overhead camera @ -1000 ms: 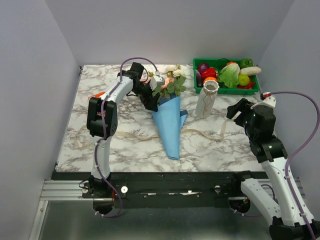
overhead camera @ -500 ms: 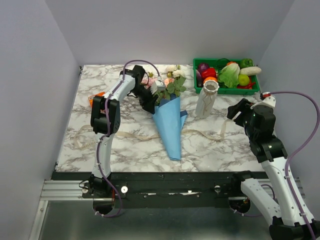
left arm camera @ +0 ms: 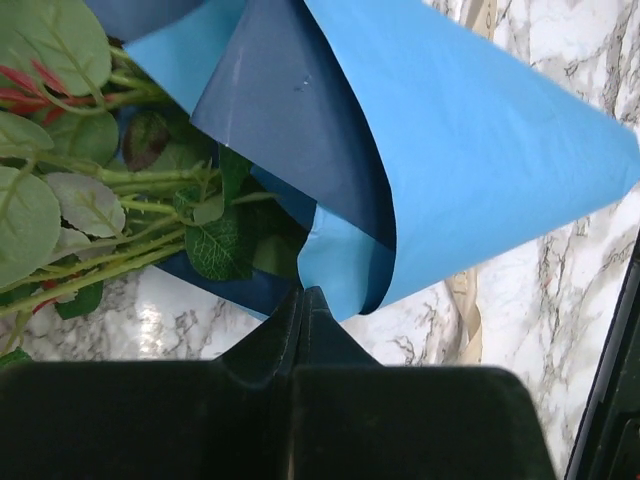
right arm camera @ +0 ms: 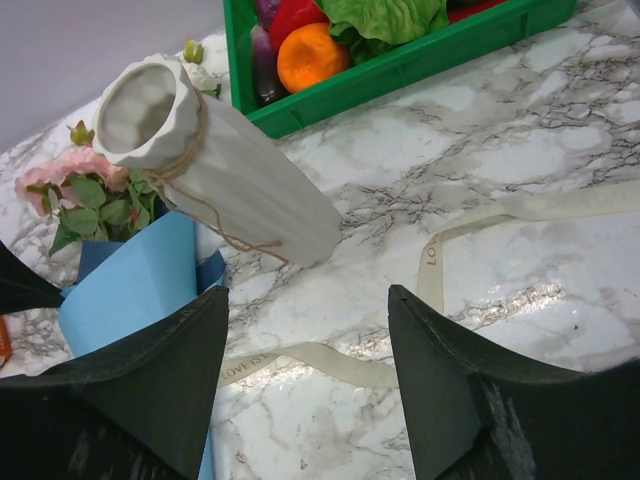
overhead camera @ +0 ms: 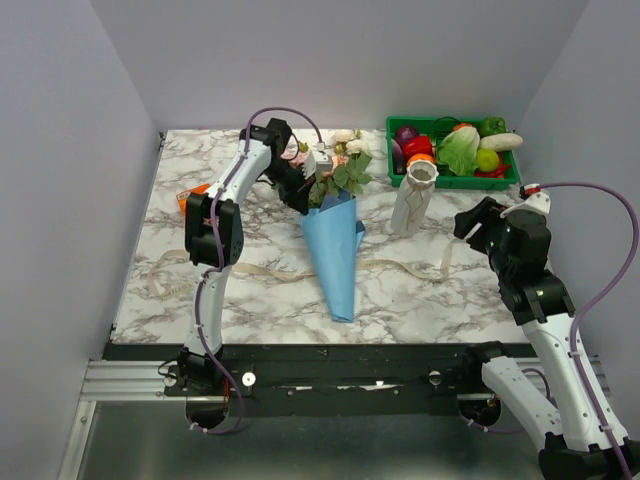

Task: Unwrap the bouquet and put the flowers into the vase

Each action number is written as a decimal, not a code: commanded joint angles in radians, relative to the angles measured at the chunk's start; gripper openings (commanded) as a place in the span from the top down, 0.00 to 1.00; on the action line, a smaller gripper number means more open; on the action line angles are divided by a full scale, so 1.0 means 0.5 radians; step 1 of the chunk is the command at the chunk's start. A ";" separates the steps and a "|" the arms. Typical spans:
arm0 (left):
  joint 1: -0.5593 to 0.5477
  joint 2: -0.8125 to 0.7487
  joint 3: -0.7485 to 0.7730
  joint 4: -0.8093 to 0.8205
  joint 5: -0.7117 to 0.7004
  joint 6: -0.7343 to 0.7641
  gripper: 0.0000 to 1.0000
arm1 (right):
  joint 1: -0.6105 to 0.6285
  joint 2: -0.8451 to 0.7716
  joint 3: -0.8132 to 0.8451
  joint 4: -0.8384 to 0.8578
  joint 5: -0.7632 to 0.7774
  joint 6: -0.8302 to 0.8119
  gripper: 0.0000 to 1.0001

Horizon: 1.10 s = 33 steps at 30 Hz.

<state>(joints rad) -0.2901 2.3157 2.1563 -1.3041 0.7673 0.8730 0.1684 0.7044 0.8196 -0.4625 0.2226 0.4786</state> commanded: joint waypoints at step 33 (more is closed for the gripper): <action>-0.190 -0.708 -0.465 0.381 -0.510 -0.813 0.36 | -0.006 -0.099 -0.093 0.069 -0.166 0.040 0.06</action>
<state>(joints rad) -0.3622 1.9881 1.9694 -1.1904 0.5678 0.4919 0.1680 0.6540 0.7898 -0.4419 0.1932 0.5049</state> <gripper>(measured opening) 0.637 0.915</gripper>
